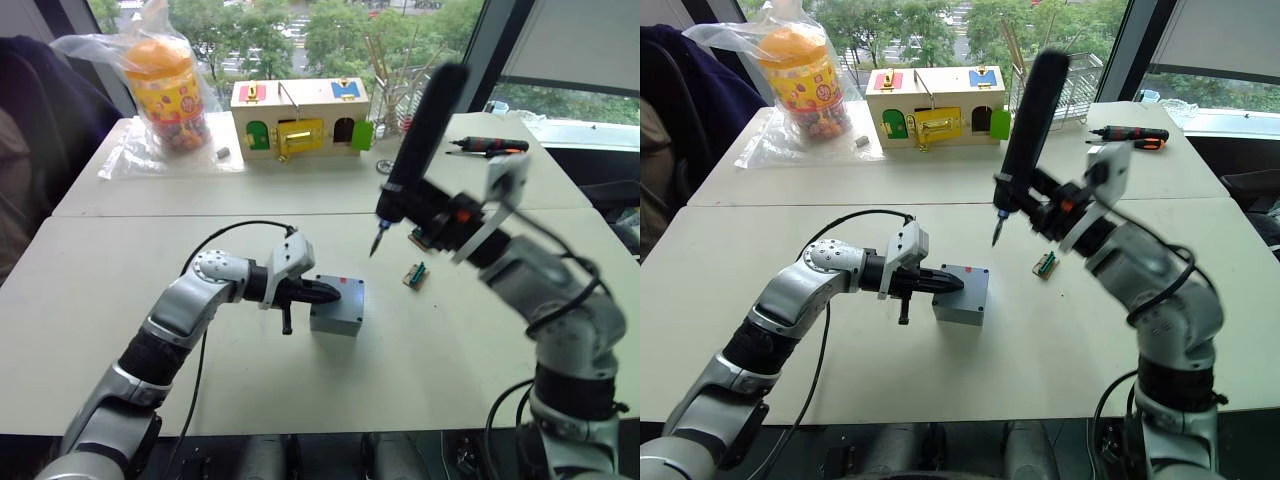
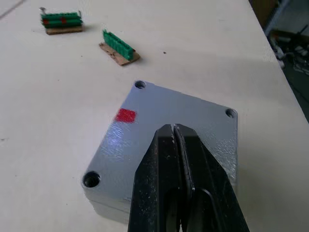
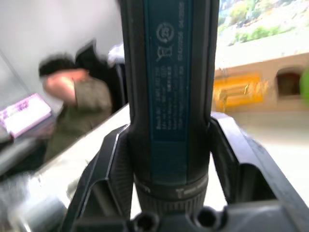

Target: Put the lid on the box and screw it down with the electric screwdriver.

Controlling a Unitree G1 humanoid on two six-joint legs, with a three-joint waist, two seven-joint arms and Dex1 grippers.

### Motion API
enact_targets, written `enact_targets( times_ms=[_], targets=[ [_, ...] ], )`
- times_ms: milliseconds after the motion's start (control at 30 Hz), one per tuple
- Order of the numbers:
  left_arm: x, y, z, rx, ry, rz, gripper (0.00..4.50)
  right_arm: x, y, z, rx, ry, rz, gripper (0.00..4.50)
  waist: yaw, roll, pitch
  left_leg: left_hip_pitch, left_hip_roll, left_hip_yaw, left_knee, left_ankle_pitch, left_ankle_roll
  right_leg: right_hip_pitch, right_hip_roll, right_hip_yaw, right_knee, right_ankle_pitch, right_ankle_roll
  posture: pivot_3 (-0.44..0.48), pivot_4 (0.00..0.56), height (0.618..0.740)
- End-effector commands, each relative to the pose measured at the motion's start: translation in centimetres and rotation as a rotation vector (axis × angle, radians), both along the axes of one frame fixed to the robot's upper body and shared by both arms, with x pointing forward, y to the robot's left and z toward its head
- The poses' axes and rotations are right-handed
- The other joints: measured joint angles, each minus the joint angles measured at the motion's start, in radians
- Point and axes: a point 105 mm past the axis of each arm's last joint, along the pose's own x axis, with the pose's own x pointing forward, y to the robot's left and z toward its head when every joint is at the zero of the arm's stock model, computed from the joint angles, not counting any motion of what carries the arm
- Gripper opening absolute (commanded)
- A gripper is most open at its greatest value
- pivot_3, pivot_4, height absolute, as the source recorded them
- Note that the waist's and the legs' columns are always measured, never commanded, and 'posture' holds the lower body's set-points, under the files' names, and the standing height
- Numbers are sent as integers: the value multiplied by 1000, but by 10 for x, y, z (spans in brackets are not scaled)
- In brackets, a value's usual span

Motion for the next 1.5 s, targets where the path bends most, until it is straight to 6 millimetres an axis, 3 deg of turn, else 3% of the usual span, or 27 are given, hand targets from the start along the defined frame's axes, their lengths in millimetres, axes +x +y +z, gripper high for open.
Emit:
enact_targets(
  times_ms=[33,233,333,433,600,833,1067,1133,1167,1267,1400,1500],
  targets=[
    [7,6,26,-110,-12,44,0,-1,-31,16,24,70,-76,1821,5,-2,2,-1,0,-1,0,0,0,0,1,-1,0,0,0,0,150,711],
    [0,10,37,-88,-28,4,0,4,-84,-23,-255,426,-231,1821,7,-1,6,-1,0,3,0,-1,2,0,2,0,0,0,0,0,150,711],
    [-12,8,36,-29,-76,-51,0,-7,-126,-73,-359,757,-310,1821,9,-1,7,-1,0,4,0,-1,2,-1,2,1,-1,0,0,0,150,711],
    [-17,5,35,-21,-103,-61,0,-15,-152,-104,-302,973,-340,1821,7,-2,8,-1,0,5,0,-1,3,-1,2,1,-1,0,0,0,150,711],
    [-23,7,24,-27,-73,-23,0,-20,-162,-122,-265,1121,-321,1821,-2,1,10,0,1,8,1,-2,3,-2,2,3,0,0,1,0,150,711],
    [-26,12,13,-12,-52,25,0,-22,-168,-143,-386,1222,-299,1821,8,4,13,0,1,8,1,-2,3,-3,3,4,0,0,1,0,150,711],
    [-26,16,10,-9,-48,44,0,-16,-170,-150,-440,1238,-279,1821,6,3,13,0,1,8,1,-2,3,-3,3,4,0,0,1,0,150,711],
    [-24,18,11,-11,-43,47,0,-14,-169,-150,-446,1233,-275,2836,7,3,13,0,1,8,1,-1,3,-3,3,4,0,0,1,0,150,711],
    [-24,19,11,-10,-43,49,0,-13,-168,-150,-447,1232,-272,3065,7,3,13,0,1,8,1,-1,3,-3,3,4,0,0,1,0,150,711],
    [-21,22,12,-7,-44,52,0,-12,-167,-150,-450,1226,-272,4292,8,3,13,0,1,8,2,-1,3,-3,3,4,0,0,1,0,150,711],
    [-6,36,18,-4,-60,114,0,10,-165,-110,-529,975,-305,4468,7,4,13,0,1,9,2,-1,3,-3,3,4,0,0,1,0,150,711],
    [5,47,21,5,-70,162,0,18,-130,-70,-525,724,-162,4468,6,4,14,0,1,9,1,-1,2,-3,3,4,0,0,1,0,150,711]
  ],
)
